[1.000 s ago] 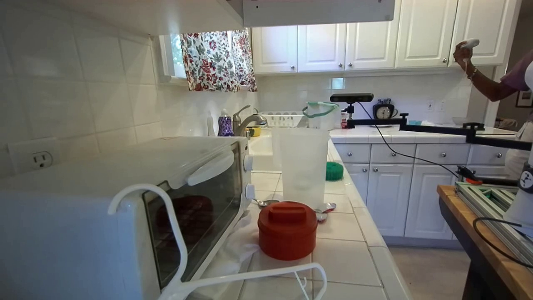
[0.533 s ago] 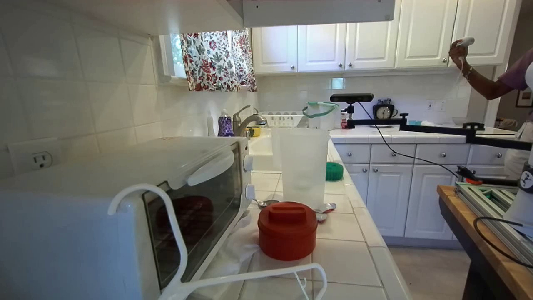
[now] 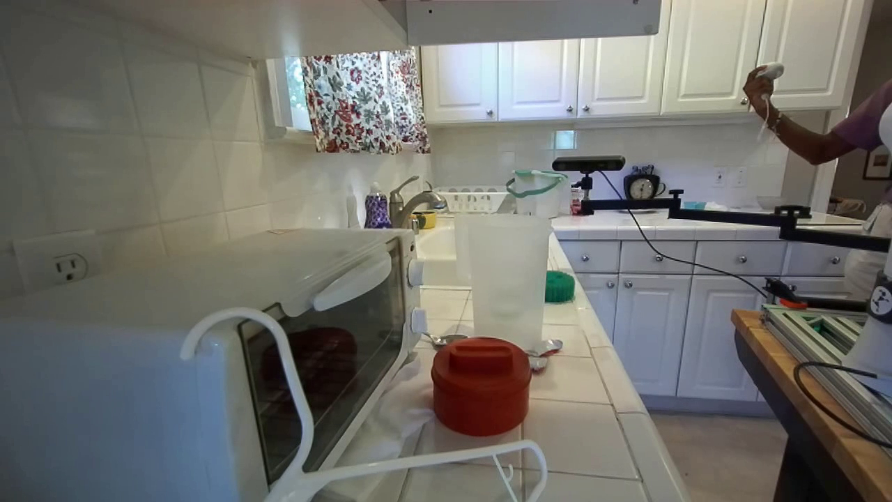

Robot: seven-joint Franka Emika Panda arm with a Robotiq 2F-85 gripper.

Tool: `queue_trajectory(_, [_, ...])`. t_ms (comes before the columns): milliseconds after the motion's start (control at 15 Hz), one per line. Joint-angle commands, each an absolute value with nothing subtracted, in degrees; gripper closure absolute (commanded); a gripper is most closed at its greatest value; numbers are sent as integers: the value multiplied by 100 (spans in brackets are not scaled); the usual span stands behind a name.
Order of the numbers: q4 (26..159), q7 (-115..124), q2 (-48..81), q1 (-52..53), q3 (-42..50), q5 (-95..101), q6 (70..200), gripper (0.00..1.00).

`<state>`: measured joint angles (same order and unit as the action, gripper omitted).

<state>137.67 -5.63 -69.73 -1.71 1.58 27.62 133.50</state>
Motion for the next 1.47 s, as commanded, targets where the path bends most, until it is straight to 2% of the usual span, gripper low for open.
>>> queue_trajectory(0, [13761,-1023,-6892,-53,370,2641,13768,0])
queue_trajectory(467, [13816,-1338,-6666,74,679,2451,14522,0])
queue_trajectory(667, [13845,-1438,-6536,151,754,2336,14766,16])
queue_trajectory(733, [13853,-1469,-6480,180,775,2289,14861,12])
queue_trajectory(867, [13872,-1506,-6392,229,795,2218,14999,16])
queue_trajectory(933, [13881,-1525,-6360,250,802,2175,15064,23])
queue_trajectory(1133, [13899,-1586,-6326,298,832,2070,15174,54])
queue_trajectory(1333, [13913,-1606,-6342,321,834,1957,15188,73])
queue_trajectory(1400, [13921,-1613,-6342,330,844,1922,15199,73])
